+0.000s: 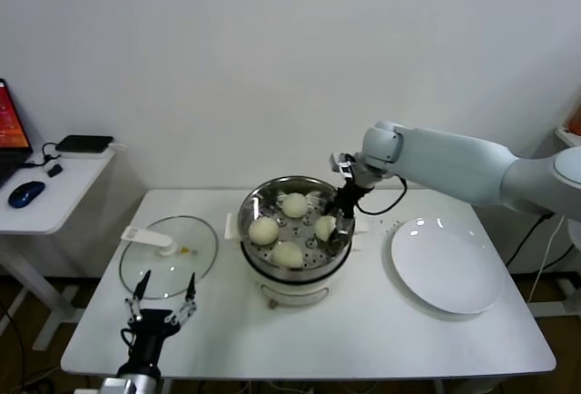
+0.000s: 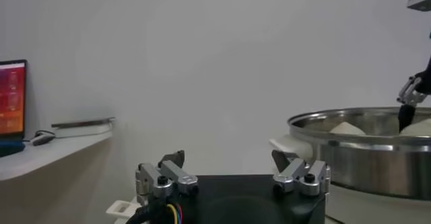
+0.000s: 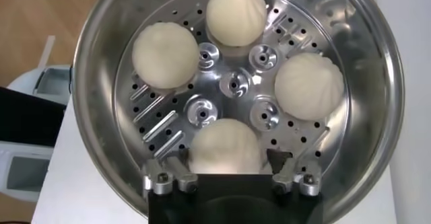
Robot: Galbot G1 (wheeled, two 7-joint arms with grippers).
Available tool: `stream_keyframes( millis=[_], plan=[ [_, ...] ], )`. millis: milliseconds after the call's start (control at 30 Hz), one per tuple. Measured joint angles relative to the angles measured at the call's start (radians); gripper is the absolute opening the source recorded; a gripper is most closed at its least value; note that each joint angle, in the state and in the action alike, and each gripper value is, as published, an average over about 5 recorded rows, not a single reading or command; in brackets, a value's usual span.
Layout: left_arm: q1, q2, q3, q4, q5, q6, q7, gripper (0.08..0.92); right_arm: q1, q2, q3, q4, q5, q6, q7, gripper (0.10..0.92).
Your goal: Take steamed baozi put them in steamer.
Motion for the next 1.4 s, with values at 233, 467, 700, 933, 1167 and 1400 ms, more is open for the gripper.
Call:
stream_keyframes(
  millis=[233,467,700,933,1167,1400],
  plan=[
    [-0.004,0.001,0.000,0.003,0.000,0.000,0.000,0.823,-0.001,0.008,0.006,-0.011,-0.004,0.002,-0.007,0.822],
    [-0.006,0.003,0.000,0.004,0.000,0.001,0.000,0.823,0.024,0.001,0.003,-0.001,0.008,0.006,-0.026,0.823],
    [0.001,0.008,-0.005,0.002,-0.005,0.001,0.000,0.823,0.097,-0.031,-0.028,0.040,0.048,0.021,-0.055,0.823],
    [0.000,0.010,0.000,-0.006,-0.003,0.003,0.000,0.823,0.179,-0.098,-0.045,0.083,0.076,0.050,-0.058,0.823],
    [0.000,0.013,0.003,-0.008,-0.002,0.003,0.000,0.823,0.196,-0.207,-0.004,0.125,0.070,0.071,-0.010,0.823],
    [-0.006,0.012,0.013,-0.020,0.005,0.011,0.001,0.823,0.091,-0.352,0.164,0.178,0.021,0.086,0.135,0.823]
  ],
)
